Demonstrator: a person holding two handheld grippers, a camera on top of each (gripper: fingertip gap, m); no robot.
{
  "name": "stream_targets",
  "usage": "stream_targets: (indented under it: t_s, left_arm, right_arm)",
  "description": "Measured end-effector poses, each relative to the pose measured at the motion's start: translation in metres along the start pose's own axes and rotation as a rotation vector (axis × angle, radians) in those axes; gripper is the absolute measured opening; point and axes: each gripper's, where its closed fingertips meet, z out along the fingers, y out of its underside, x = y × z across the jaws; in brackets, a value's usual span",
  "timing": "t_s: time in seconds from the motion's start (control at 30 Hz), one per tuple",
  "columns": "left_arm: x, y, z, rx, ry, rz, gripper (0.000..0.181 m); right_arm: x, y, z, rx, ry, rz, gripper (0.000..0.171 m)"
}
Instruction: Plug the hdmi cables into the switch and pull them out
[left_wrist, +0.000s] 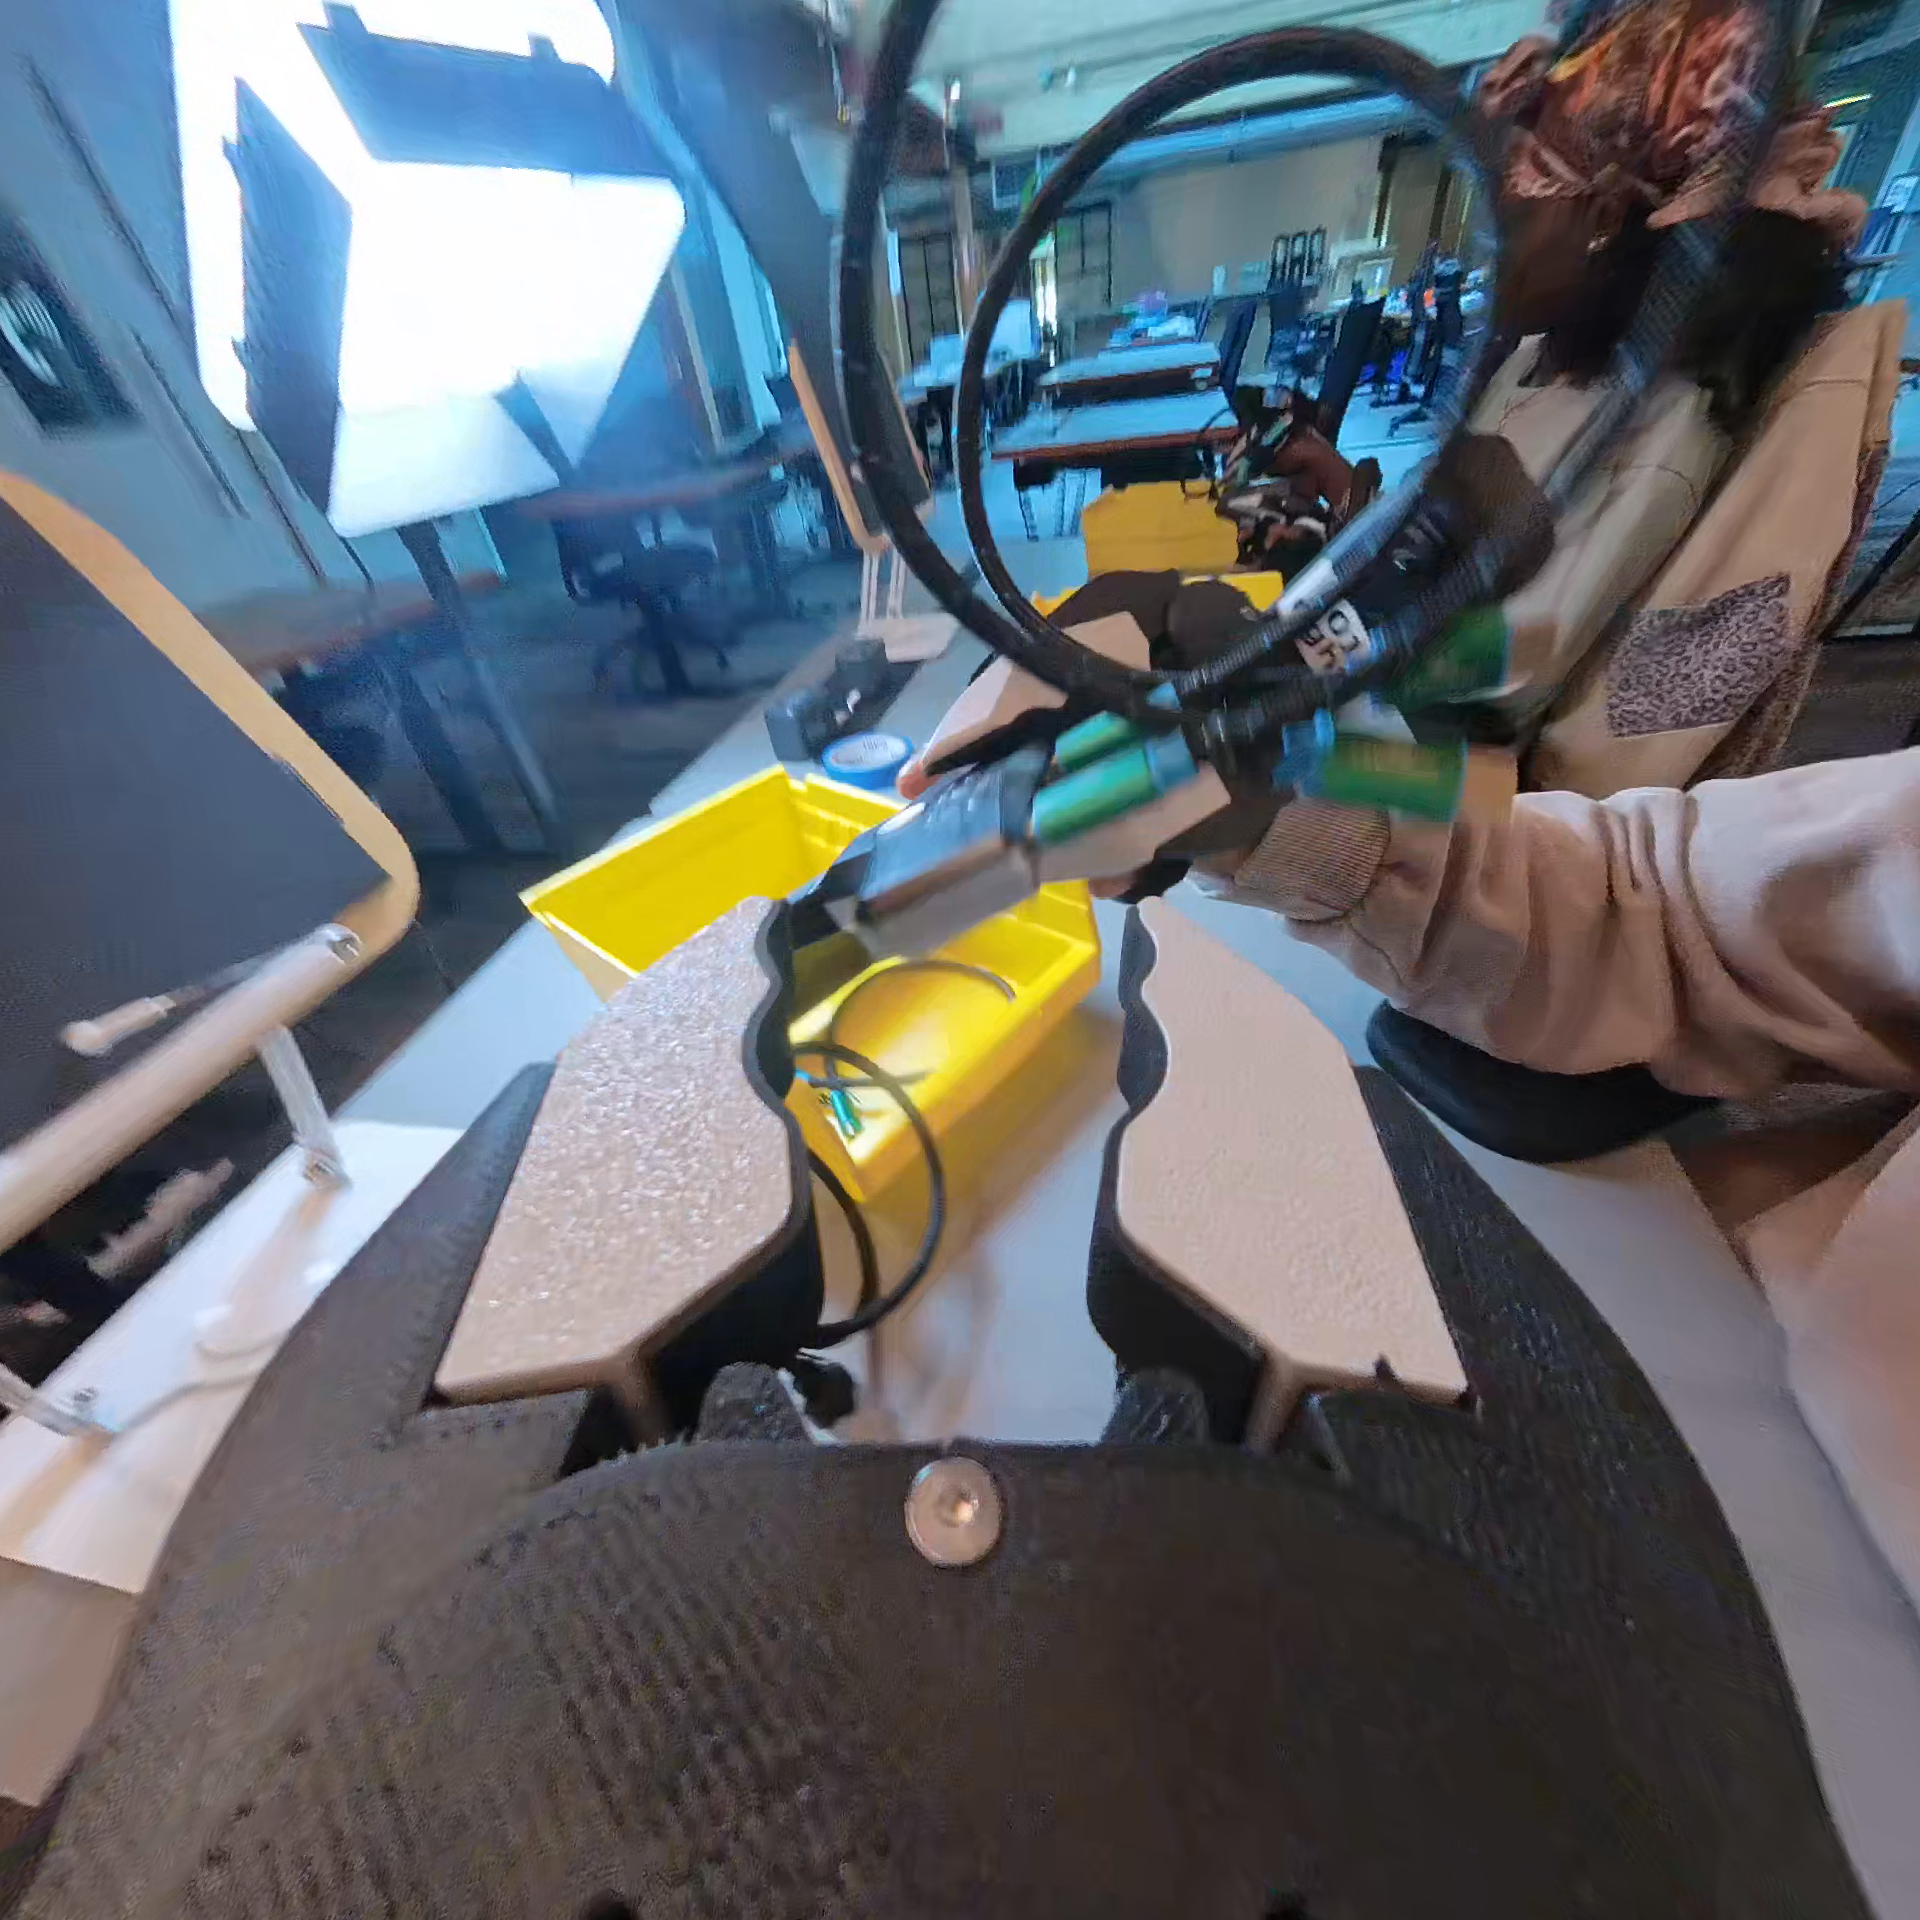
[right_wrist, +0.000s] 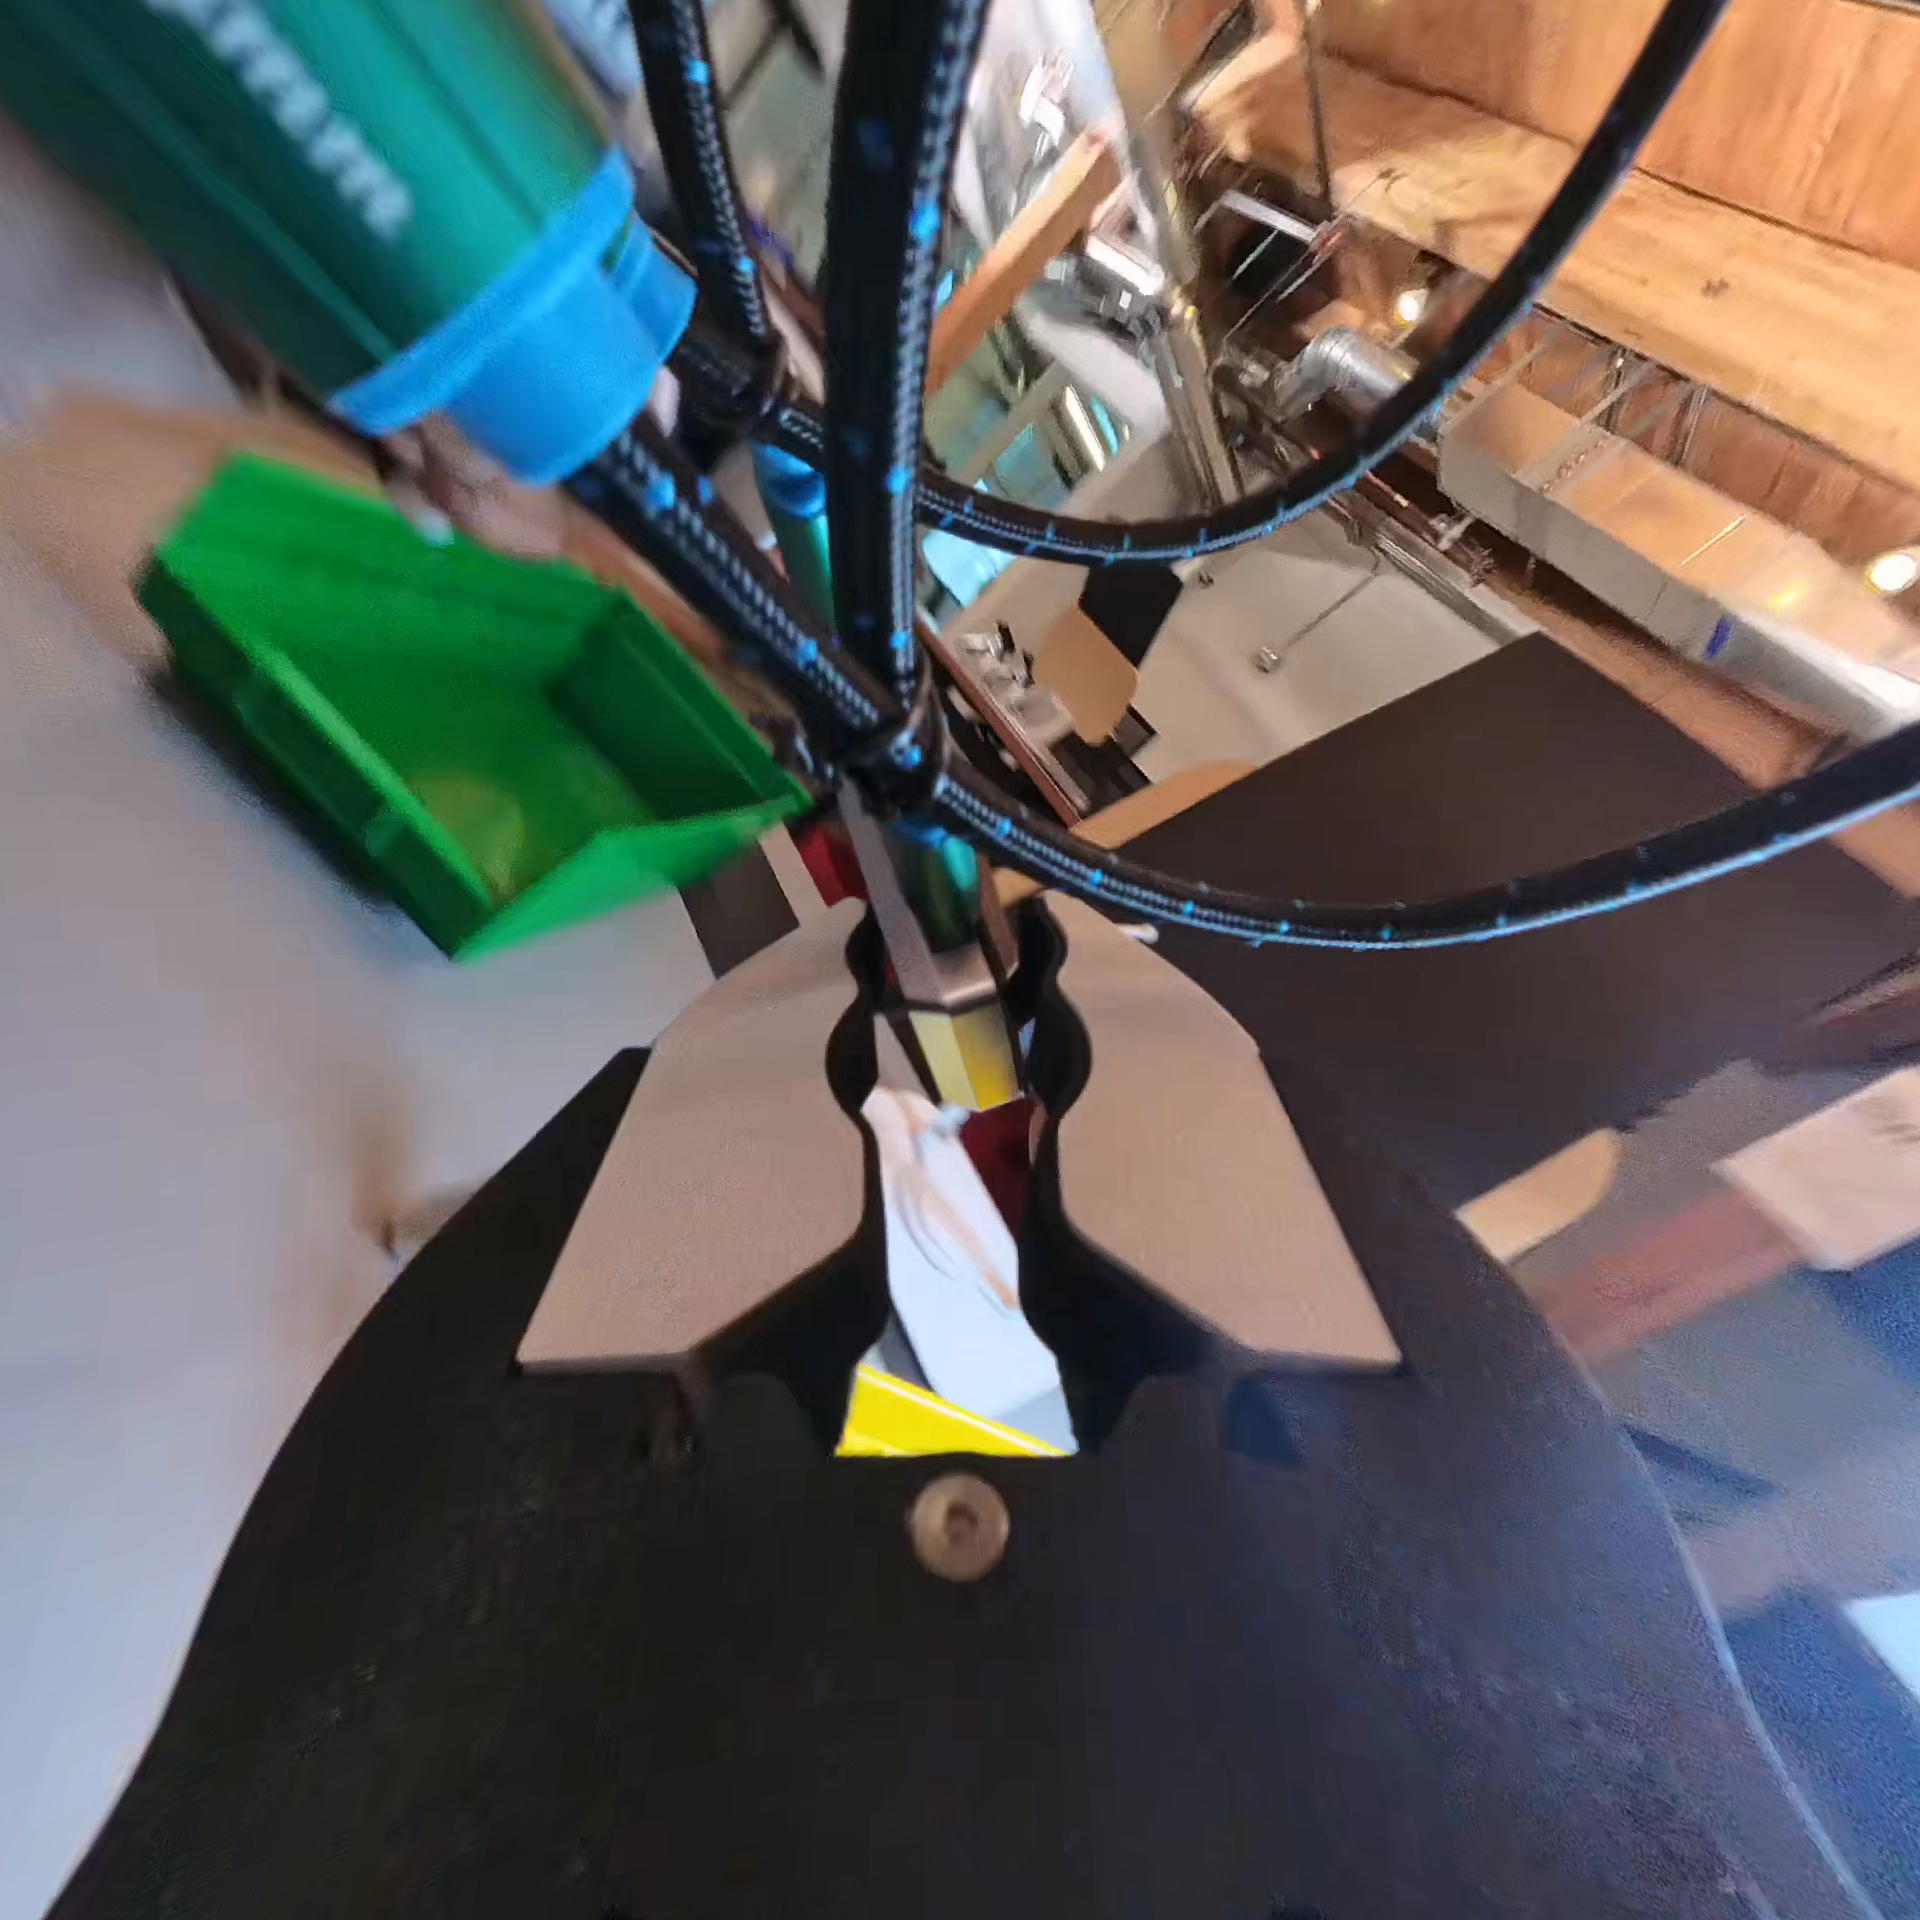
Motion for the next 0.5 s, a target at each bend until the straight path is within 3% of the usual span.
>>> stream_targets:
  t_s: [0.13,0.27,0.37,0.43,0.5]
  left_arm:
    - [-0.003,-0.007,-0.009,0.009,-0.064,0.128,0.062]
    - [0.024,-0.011,0.012,0.011,-0.025,0.275,0.061]
    - [0.041,-0.011,0.026,-0.005,0.002,0.314,0.046]
    - [0.055,-0.002,0.03,-0.046,0.076,0.315,0.024]
    - [0.048,0.007,0.03,-0.118,0.044,0.311,0.024]
  right_arm:
    - [0.01,-0.03,-0.015,0.238,-0.11,0.376,0.023]
    - [-0.009,-0.051,-0.016,0.386,-0.306,0.592,0.022]
    - [-0.035,-0.058,-0.008,0.43,-0.447,0.699,0.022]
    - [-0.053,-0.057,-0.003,0.421,-0.53,0.738,0.022]
    - [-0.054,-0.048,0.002,0.379,-0.525,0.768,0.023]
